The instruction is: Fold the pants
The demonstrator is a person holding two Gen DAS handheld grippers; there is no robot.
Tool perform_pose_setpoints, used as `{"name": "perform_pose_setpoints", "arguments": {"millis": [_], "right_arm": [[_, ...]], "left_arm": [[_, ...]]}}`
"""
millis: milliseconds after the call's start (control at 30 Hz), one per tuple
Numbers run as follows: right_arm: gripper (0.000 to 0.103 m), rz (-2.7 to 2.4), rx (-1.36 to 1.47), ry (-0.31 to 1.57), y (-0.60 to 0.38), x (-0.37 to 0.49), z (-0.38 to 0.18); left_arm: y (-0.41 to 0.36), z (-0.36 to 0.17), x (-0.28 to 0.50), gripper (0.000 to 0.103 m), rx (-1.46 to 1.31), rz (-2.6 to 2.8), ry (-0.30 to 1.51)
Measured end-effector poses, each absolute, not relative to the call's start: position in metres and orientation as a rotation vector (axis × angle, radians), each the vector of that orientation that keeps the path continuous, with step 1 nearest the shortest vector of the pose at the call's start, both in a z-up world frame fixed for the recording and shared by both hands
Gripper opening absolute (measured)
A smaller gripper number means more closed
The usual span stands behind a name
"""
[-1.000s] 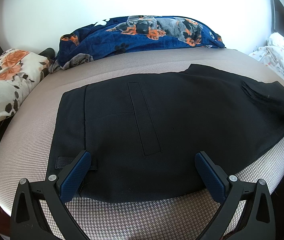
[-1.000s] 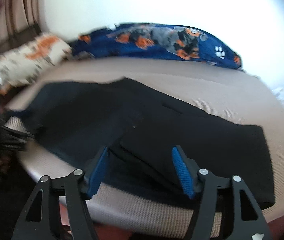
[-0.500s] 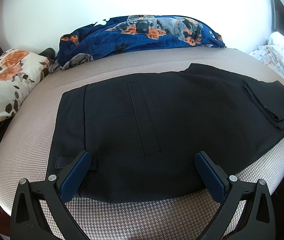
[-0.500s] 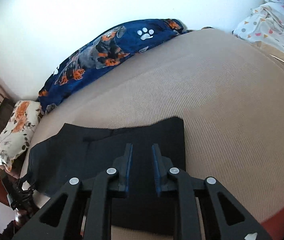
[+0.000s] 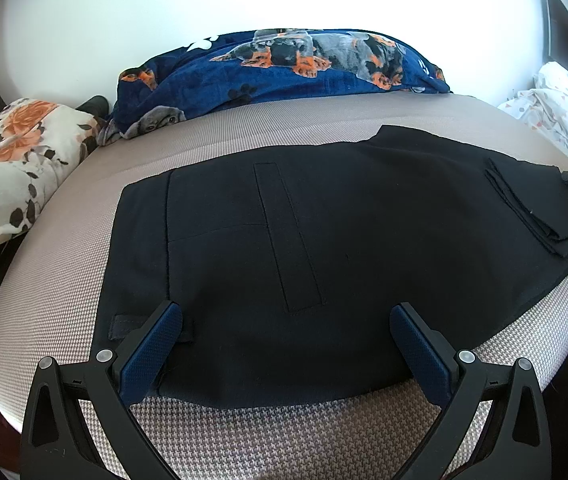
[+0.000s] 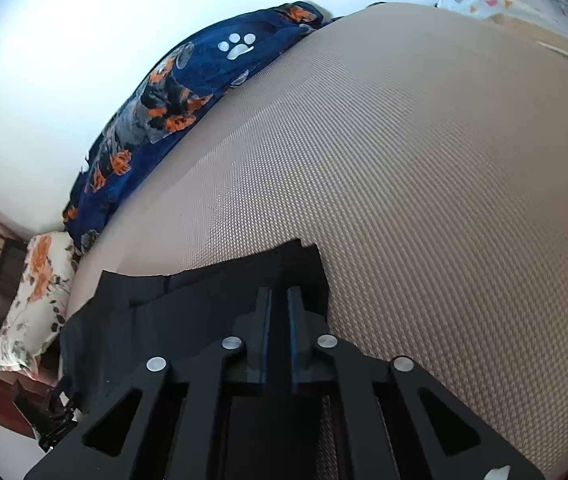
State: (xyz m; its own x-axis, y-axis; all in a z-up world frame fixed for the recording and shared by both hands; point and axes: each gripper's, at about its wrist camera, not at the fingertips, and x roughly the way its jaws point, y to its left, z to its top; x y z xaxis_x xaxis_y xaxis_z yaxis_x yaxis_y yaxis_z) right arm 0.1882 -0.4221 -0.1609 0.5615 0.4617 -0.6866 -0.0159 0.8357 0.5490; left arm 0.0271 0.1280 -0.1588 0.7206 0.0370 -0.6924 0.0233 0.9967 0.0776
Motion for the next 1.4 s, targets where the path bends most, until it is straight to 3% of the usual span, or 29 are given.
{"name": "perform_pose_setpoints", "arguments": {"millis": [33,100,333,500,600,733,900,967,1033,1300,1400], "right_arm": [[0.004,0.303,0.538,0.94,-0.424,0.187,-0.161],[0.015,0.318,0.538,0.908,-0.425,0.18,-0.154],[0.015,0.453,0.483,0.803,-0.411,0.114,-0.134],[0.013,0.439,0.429,0.82,-0.404,0.085,-0.156],[0.0,0.403,0.47,0.819,-0.409,0.084,-0.167],[0.001,0.334,0.358,0.857,-0.395,0.085,-0.156],[0.031,0.249,0.095,0.836,-0.337,0.082,-0.12],[0.066,0.26,0.033,0.778,-0.31,0.08,-0.108],[0.075,0.264,-0.012,0.735,-0.285,0.083,-0.102],[0.071,0.27,-0.044,0.765,-0.233,0.103,-0.128],[0.05,0.319,-0.043,0.768,-0.228,0.1,-0.135]], "left_arm": [[0.129,-0.159,0.027,0.103,0.083,0.008,0.767],[0.128,-0.159,0.027,0.103,0.082,0.008,0.767],[0.128,-0.159,0.027,0.103,0.082,0.007,0.765],[0.129,-0.159,0.027,0.103,0.082,0.007,0.766],[0.129,-0.159,0.027,0.103,0.082,0.007,0.765],[0.129,-0.159,0.028,0.103,0.08,0.004,0.765],[0.131,-0.156,0.019,0.103,0.06,-0.013,0.734],[0.134,-0.148,0.01,0.103,0.048,-0.011,0.687],[0.14,-0.14,0.002,0.103,0.03,0.0,0.657],[0.208,-0.133,-0.015,0.103,-0.104,0.122,0.676],[0.23,-0.139,-0.025,0.103,-0.159,0.141,0.681]]}}
